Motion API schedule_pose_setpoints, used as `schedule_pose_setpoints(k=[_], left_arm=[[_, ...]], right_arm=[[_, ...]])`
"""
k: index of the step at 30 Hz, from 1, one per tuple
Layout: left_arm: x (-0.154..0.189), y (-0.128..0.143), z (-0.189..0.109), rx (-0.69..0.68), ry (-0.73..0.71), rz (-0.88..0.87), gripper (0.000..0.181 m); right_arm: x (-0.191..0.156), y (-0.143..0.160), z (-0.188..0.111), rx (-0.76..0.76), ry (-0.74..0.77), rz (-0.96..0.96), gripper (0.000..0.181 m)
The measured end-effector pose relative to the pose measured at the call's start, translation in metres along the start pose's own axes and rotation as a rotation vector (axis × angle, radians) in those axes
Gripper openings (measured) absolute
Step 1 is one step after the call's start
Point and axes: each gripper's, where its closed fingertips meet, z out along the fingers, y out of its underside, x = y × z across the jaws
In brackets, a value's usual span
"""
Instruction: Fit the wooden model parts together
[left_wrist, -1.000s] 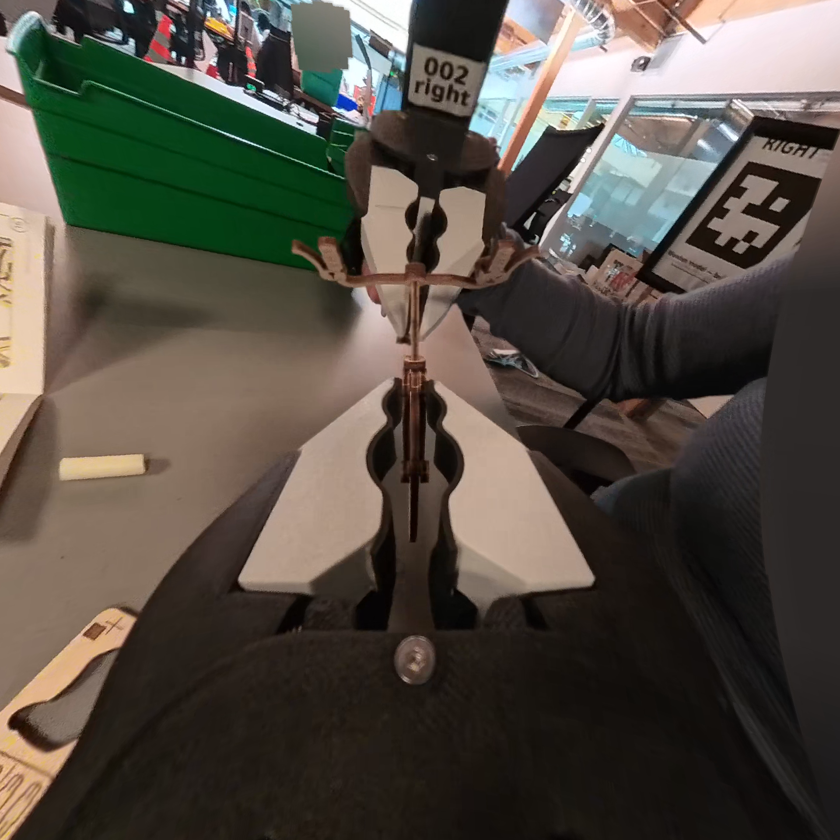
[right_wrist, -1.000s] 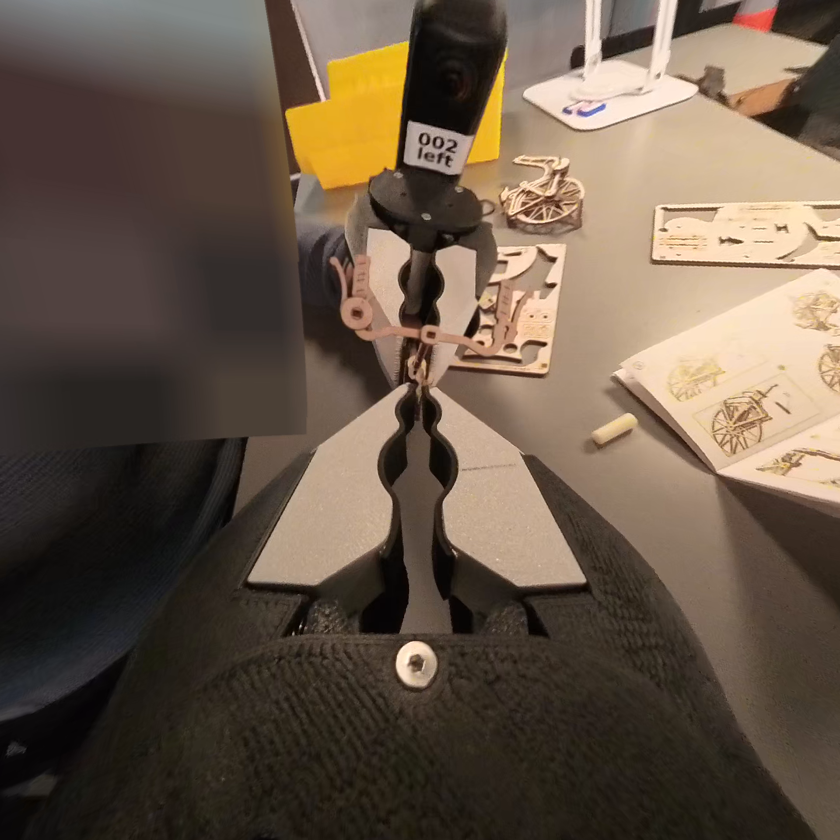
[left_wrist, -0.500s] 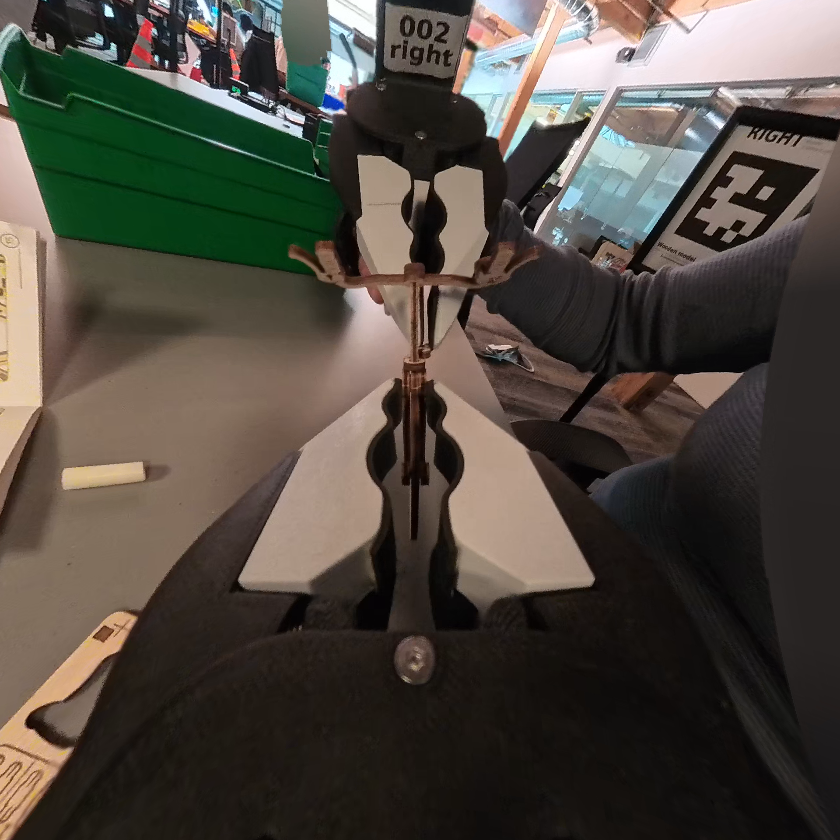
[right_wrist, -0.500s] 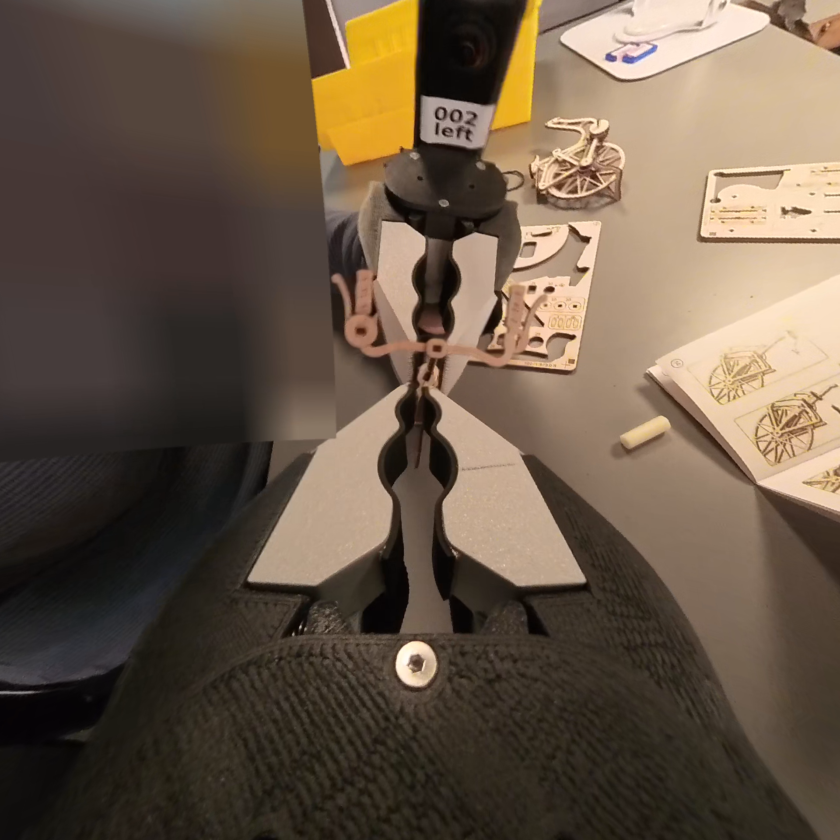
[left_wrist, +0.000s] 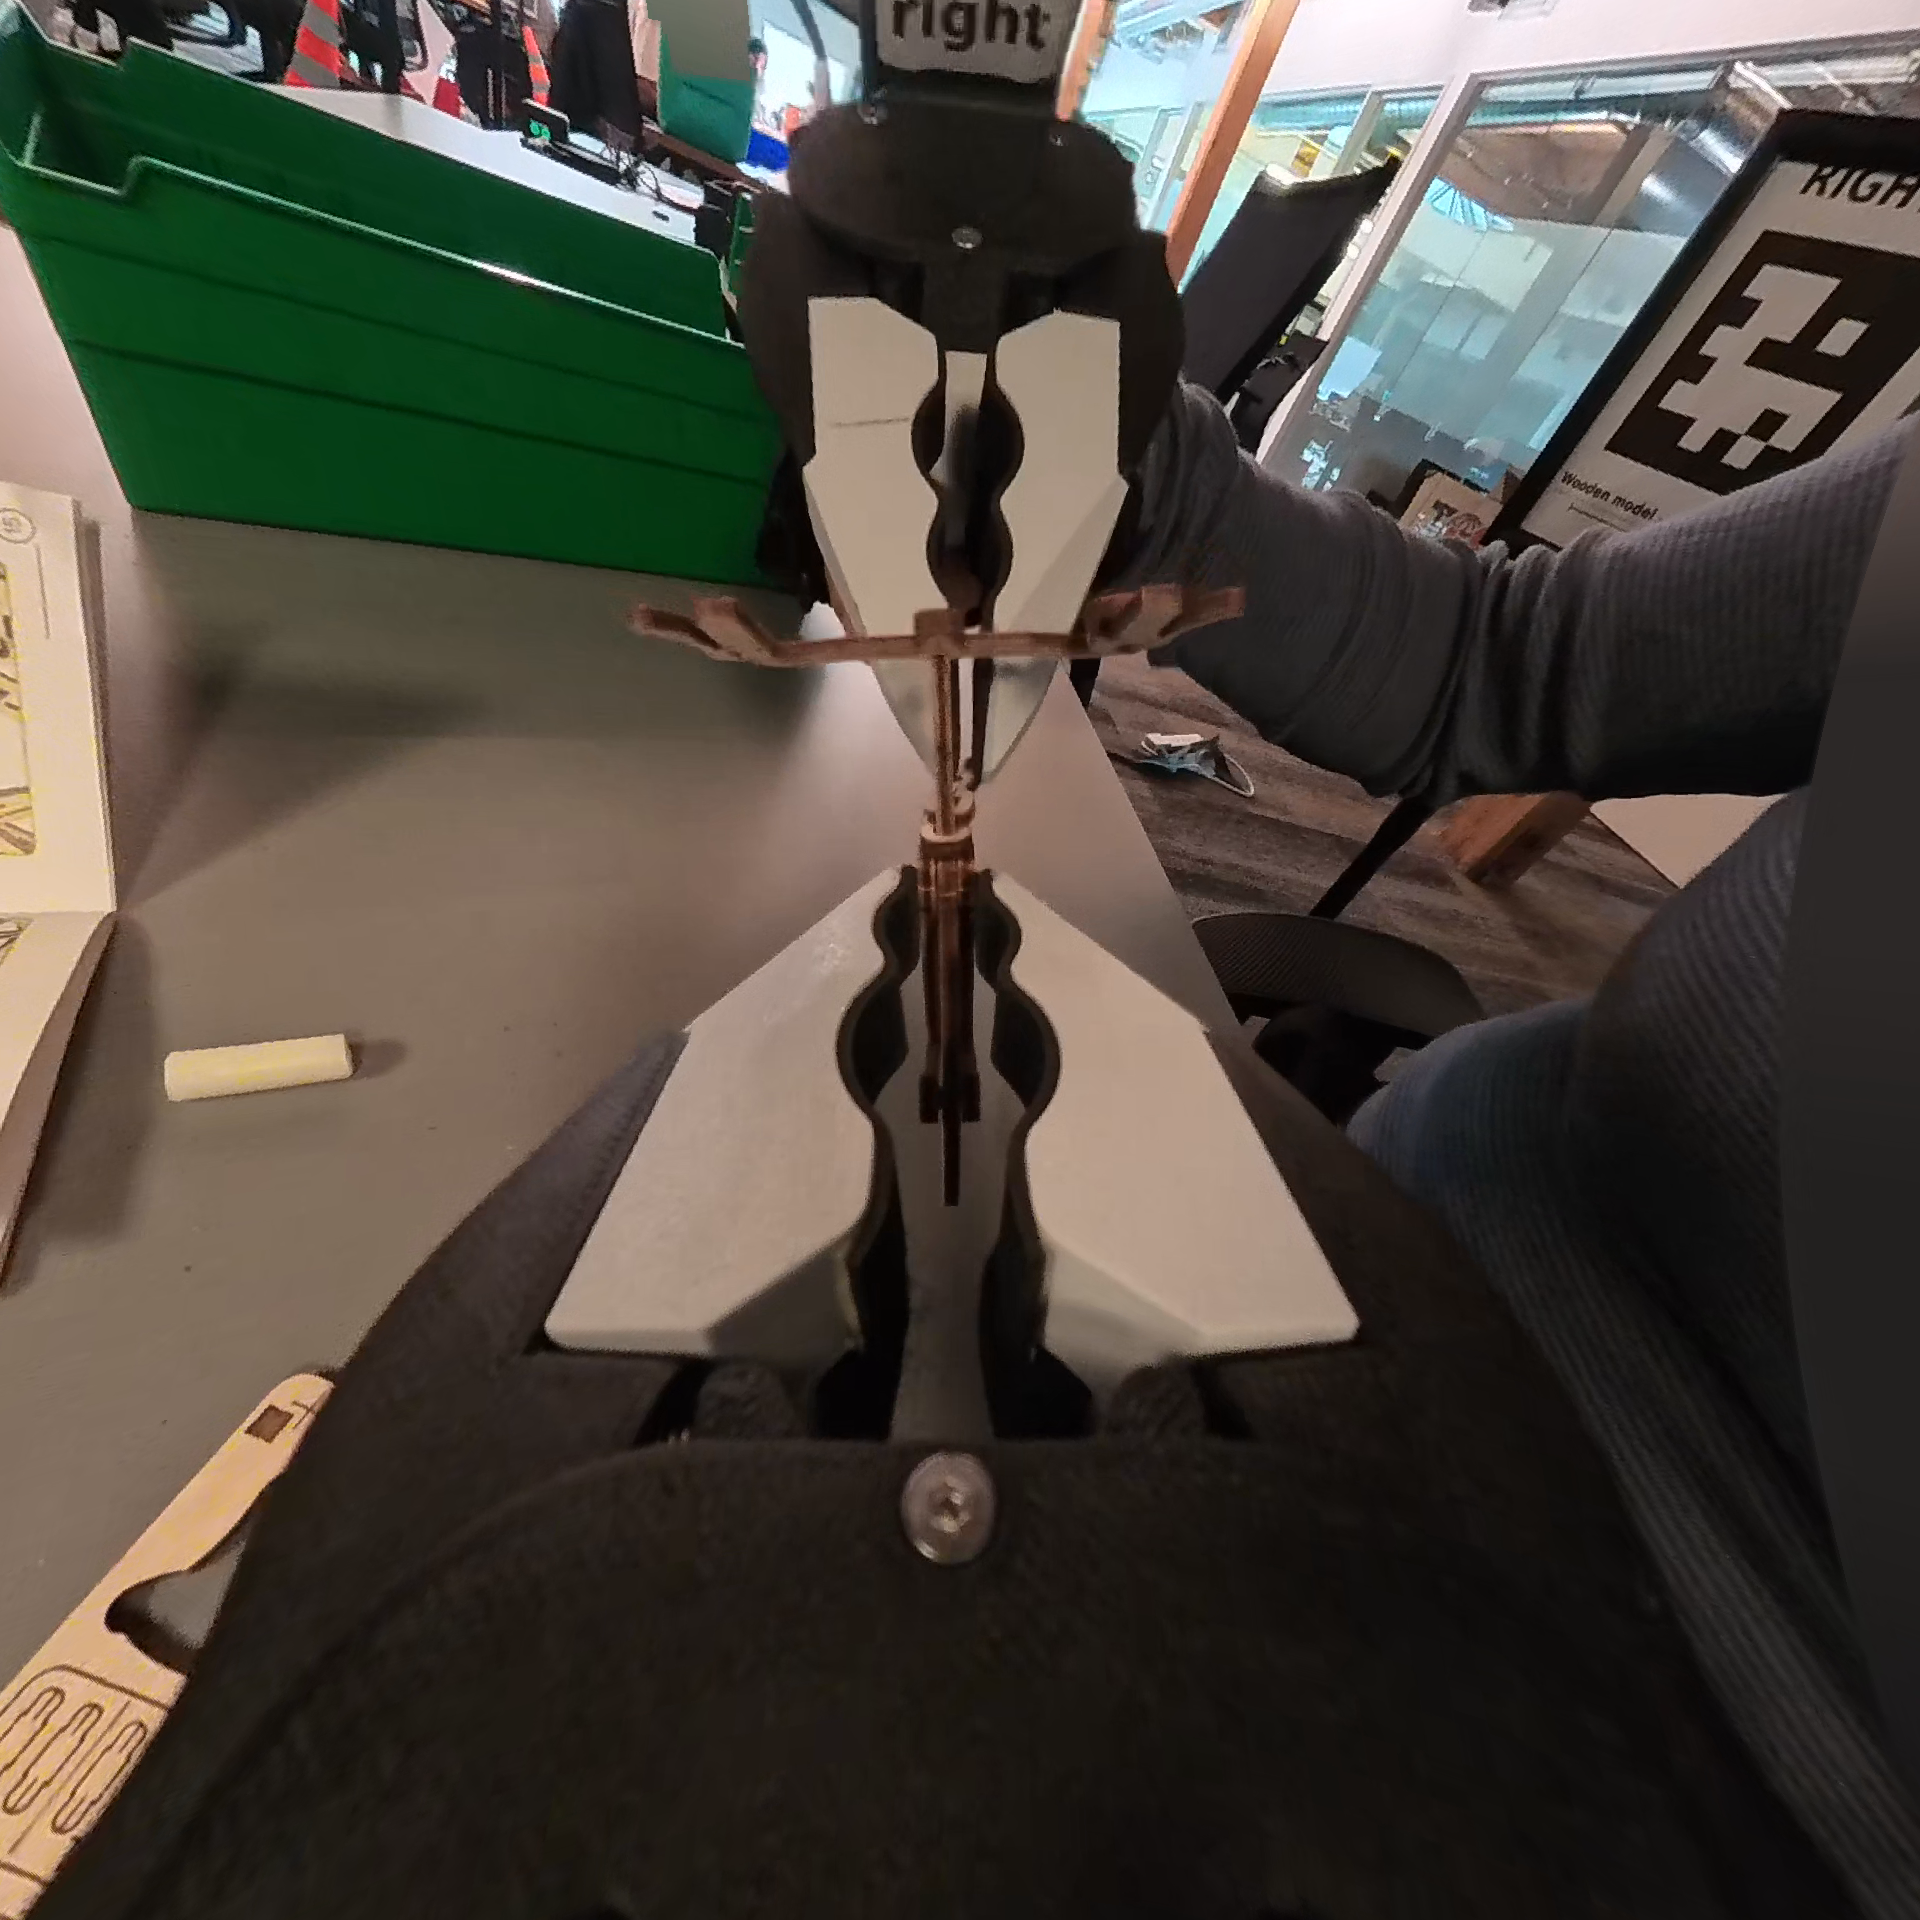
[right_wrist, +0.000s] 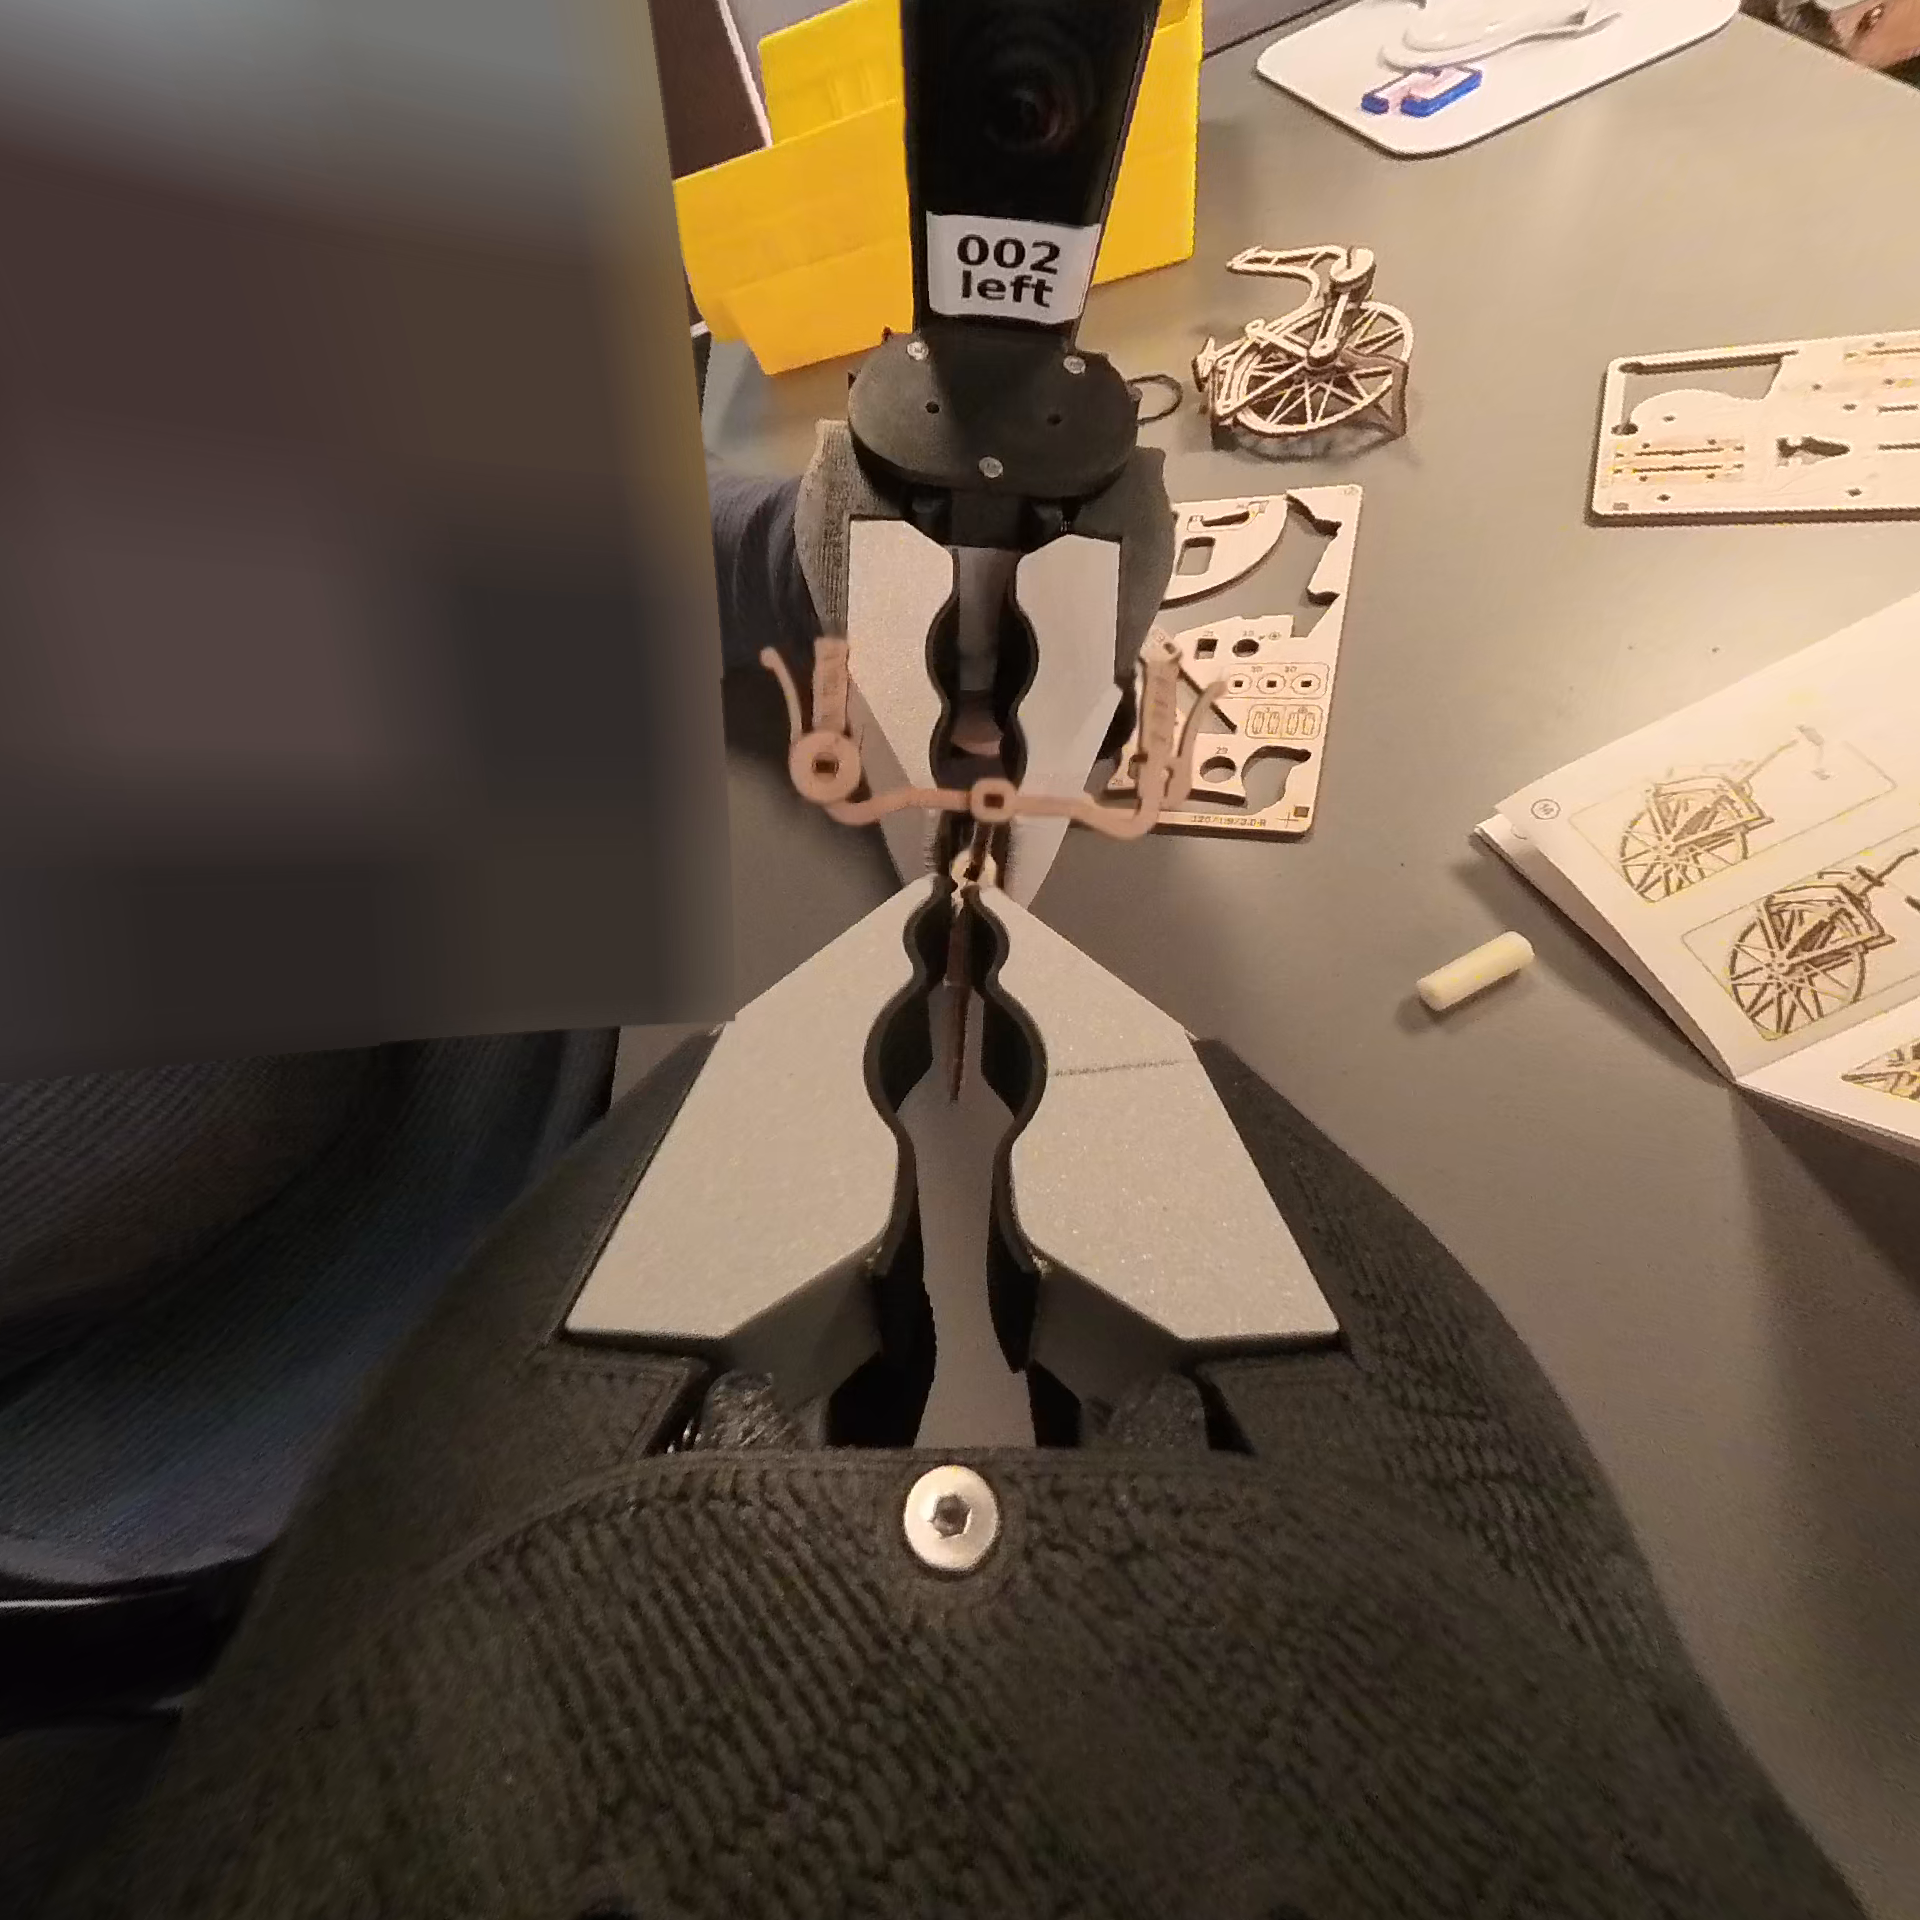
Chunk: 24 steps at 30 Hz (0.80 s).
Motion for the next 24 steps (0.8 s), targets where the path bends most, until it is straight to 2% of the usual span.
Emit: schedule_pose_setpoints(k=[3, 6, 11, 14, 17, 20, 22, 24], left_arm=[[0.004, 0.009, 0.005, -0.049, 0.018, 0.0, 0.009], [0.006, 0.008, 0.011, -0.032, 0.029, -0.018, 0.009], [-0.006, 0.012, 0.008, -0.044, -0.022, -0.045, 0.009], [-0.011, 0.001, -0.006, -0.017, -0.048, -0.062, 0.009], [-0.024, -0.007, -0.028, -0.007, -0.113, -0.07, 0.008], [-0.034, -0.011, -0.045, 0.033, -0.135, -0.108, 0.008], [-0.039, -0.012, -0.051, 0.057, -0.136, -0.136, 0.008], [-0.041, -0.011, -0.053, 0.067, -0.131, -0.15, 0.008]], right_arm=[[0.003, 0.002, 0.0, -0.028, 0.013, -0.013, 0.0], [0.005, 0.013, 0.003, -0.084, -0.001, 0.005, 0.0], [0.024, 0.022, 0.001, -0.044, 0.086, 0.038, 0.0], [0.043, 0.029, -0.008, -0.005, 0.178, 0.063, 0.0], [0.059, 0.05, -0.013, -0.06, 0.243, 0.094, 0.007], [0.056, 0.071, -0.005, -0.146, 0.205, 0.124, 0.012], [0.05, 0.079, 0.004, -0.178, 0.16, 0.171, 0.015], [0.049, 0.083, 0.009, -0.206, 0.173, 0.141, 0.015]])
